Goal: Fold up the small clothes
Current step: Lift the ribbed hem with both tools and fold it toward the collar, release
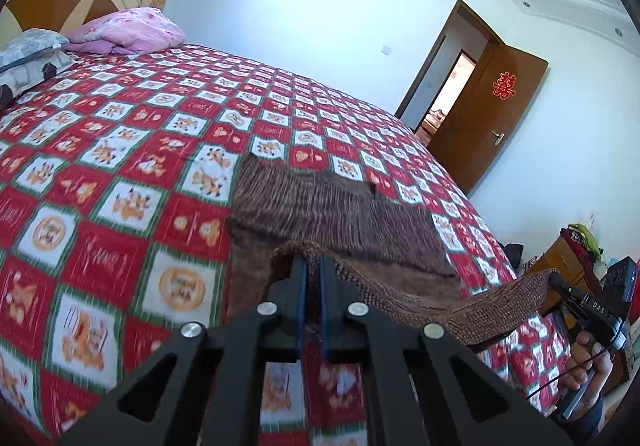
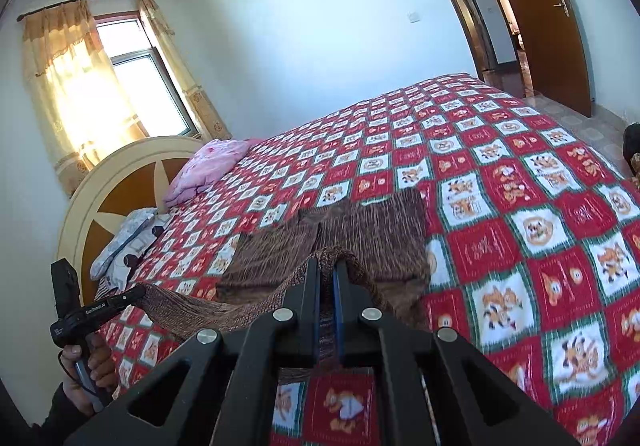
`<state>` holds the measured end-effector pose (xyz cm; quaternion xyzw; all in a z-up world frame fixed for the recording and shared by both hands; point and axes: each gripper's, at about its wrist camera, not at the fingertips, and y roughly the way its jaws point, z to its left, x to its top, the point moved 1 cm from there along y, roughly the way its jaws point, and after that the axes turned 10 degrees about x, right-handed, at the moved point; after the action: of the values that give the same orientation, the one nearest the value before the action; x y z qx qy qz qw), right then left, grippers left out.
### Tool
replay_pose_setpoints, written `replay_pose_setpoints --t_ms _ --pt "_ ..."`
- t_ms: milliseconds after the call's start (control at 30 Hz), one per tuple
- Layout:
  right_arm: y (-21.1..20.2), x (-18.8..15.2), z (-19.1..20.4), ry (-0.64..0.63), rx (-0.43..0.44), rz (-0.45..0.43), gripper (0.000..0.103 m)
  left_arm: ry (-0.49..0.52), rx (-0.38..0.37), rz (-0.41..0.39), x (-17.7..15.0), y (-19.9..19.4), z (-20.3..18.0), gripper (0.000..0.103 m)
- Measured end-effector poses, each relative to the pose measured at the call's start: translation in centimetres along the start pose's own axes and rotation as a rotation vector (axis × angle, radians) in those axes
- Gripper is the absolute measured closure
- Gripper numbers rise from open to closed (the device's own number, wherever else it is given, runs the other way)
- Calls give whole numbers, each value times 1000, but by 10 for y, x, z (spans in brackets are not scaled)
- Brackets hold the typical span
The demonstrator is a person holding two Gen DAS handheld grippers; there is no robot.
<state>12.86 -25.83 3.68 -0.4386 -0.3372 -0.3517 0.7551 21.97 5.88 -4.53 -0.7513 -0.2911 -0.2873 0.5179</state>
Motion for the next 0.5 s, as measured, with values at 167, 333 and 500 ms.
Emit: replay_pose_setpoints --t_ms 167,333,500 --pt "23 28 -9 1 -7 -9 99 0 -7 1 31 20 -4 97" --pt "52 47 -25 14 -22 4 99 11 14 2 58 48 -6 97" --pt "95 63 -51 44 -50 50 99 2 18 39 80 89 -2 97"
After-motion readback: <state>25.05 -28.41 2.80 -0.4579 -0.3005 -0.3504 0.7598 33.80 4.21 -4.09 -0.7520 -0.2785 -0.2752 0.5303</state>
